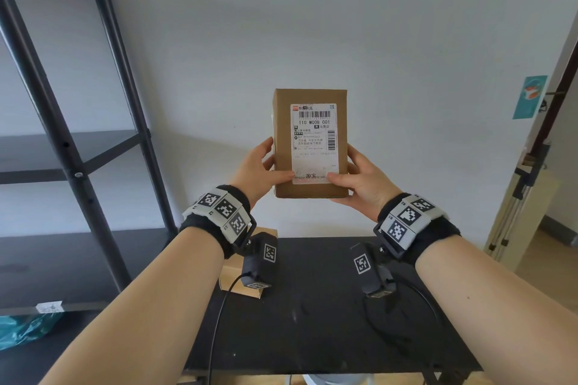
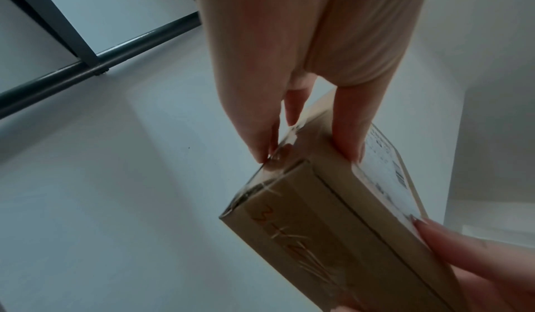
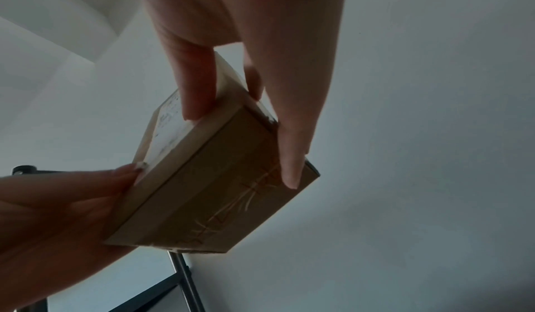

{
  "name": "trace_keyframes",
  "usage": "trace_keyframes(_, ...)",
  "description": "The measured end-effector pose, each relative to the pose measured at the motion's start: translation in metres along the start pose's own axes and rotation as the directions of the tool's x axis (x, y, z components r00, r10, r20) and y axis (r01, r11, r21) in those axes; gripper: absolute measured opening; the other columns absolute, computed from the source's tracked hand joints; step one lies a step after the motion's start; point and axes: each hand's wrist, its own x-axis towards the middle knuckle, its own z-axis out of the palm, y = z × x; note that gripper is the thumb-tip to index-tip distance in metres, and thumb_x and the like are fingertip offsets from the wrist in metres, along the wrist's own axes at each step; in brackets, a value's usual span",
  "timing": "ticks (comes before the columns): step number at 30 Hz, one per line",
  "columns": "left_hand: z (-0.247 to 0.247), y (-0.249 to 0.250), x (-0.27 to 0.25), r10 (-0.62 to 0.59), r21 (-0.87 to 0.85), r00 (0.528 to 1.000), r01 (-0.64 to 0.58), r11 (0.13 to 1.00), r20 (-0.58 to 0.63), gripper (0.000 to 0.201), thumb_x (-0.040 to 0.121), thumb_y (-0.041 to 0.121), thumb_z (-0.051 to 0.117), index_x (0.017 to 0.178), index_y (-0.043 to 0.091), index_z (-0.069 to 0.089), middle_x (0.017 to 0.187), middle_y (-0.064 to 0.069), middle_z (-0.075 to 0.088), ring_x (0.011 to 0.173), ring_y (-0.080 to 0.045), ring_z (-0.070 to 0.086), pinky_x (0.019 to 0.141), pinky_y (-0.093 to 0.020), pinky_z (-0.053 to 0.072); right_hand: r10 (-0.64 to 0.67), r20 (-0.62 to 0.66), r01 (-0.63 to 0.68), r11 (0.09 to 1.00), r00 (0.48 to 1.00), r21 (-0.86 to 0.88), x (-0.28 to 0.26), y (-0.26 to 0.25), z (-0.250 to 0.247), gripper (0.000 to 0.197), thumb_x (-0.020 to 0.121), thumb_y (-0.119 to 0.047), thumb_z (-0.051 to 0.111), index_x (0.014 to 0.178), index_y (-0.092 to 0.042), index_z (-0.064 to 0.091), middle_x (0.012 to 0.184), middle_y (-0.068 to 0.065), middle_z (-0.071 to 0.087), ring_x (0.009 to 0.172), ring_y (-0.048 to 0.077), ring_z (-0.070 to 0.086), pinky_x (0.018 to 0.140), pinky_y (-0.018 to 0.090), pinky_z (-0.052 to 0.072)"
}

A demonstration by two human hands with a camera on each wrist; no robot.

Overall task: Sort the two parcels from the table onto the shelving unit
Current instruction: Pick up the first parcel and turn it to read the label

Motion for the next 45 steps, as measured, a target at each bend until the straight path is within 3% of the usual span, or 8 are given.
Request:
trace_keyframes(3,0.0,-0.003,-0.001,0.027,0.03,1.0,-0.027,0.999,-0.005,0.074,0.08,-0.005,0.065,0.145,0.014,0.035,0.142,-0.004,0.05,0.133,-0.024,0.046,0.106,-0.048,0.044,-0.028,-0.002,0.028,0.999,1.0,-0.032,-0.002,-0.001,0.004,0.084,0.085,0.007,0.062,0.15,-0.035,0.03,0.141,0.002,0.055,0.124,0.027,0.057,0.073,0.036,0.06)
trace_keyframes(5,0.0,-0.004,-0.001,0.032,0.028,0.999,-0.031,0.999,-0.011,0.074,0.08,-0.005,0.065,0.144,0.015,0.036,0.142,-0.004,0.05,0.133,-0.024,0.046,0.105,-0.049,0.045,-0.043,-0.006,0.043,0.998,0.999,-0.048,-0.001,-0.001,0.006,0.084,0.086,0.008,0.061,0.151,-0.033,0.028,0.142,0.003,0.053,0.123,0.026,0.057,0.059,0.026,0.06)
trace_keyframes(11,0.0,-0.003,-0.002,0.041,0.038,0.999,-0.041,0.998,-0.016,0.077,0.079,-0.004,0.066,0.145,0.017,0.033,0.144,-0.004,0.048,0.135,-0.024,0.044,0.105,-0.051,0.044,-0.095,-0.014,0.093,0.992,0.995,-0.088,0.003,0.002,0.007,0.087,0.084,0.009,0.063,0.152,-0.032,0.027,0.144,0.005,0.052,0.125,0.027,0.056,0.088,0.046,0.058)
trace_keyframes(21,0.001,0.003,-0.004,0.063,0.042,0.998,-0.063,0.997,-0.001,0.073,0.081,-0.006,0.063,0.143,0.019,0.034,0.142,-0.002,0.049,0.133,-0.021,0.045,0.101,-0.042,0.049,-0.13,-0.018,0.127,0.984,0.991,-0.122,0.001,0.002,0.006,0.086,0.085,0.007,0.063,0.152,-0.032,0.027,0.145,0.004,0.051,0.126,0.027,0.055,0.093,0.051,0.055)
trace_keyframes(27,0.003,0.006,-0.007,0.075,0.04,0.997,-0.075,0.996,0.004,0.075,0.081,-0.008,0.063,0.145,0.018,0.032,0.143,-0.003,0.048,0.134,-0.022,0.044,0.102,-0.047,0.048,-0.14,-0.009,0.138,0.983,0.99,-0.119,-0.003,0.001,0.004,0.086,0.085,0.007,0.063,0.152,-0.033,0.027,0.145,0.004,0.05,0.126,0.028,0.056,0.093,0.051,0.055)
trace_keyframes(33,0.003,0.006,-0.014,0.072,0.034,0.997,-0.072,0.997,-0.003,0.075,0.081,-0.009,0.062,0.145,0.016,0.032,0.143,-0.004,0.048,0.133,-0.022,0.045,0.096,-0.035,0.052,-0.141,-0.011,0.139,0.982,0.99,-0.131,-0.007,0.003,0.005,0.086,0.085,0.006,0.064,0.152,-0.034,0.027,0.145,0.004,0.05,0.125,0.027,0.056,0.096,0.053,0.053)
trace_keyframes(41,-0.02,-0.007,-0.044,-0.001,0.056,0.989,0.009,0.998,-0.146,0.074,0.081,-0.008,0.061,0.145,0.018,0.032,0.138,-0.001,0.05,0.13,-0.019,0.048,0.099,-0.04,0.051,-0.132,0.07,0.145,0.963,0.989,-0.226,-0.006,0.02,0.038,0.084,0.086,0.0,0.065,0.152,-0.032,0.025,0.147,0.0,0.048,0.136,0.024,0.045,0.103,0.053,0.048)
trace_keyframes(45,-0.046,-0.02,-0.077,-0.075,0.087,0.963,0.101,0.991,-0.259,0.074,0.083,-0.006,0.061,0.146,0.017,0.029,0.13,0.002,0.051,0.121,-0.012,0.049,0.093,-0.033,0.052,-0.076,0.158,0.109,0.97,0.985,-0.216,-0.009,0.044,0.076,0.081,0.087,-0.001,0.063,0.152,-0.031,0.025,0.147,0.0,0.048,0.136,0.023,0.045,0.105,0.053,0.046)
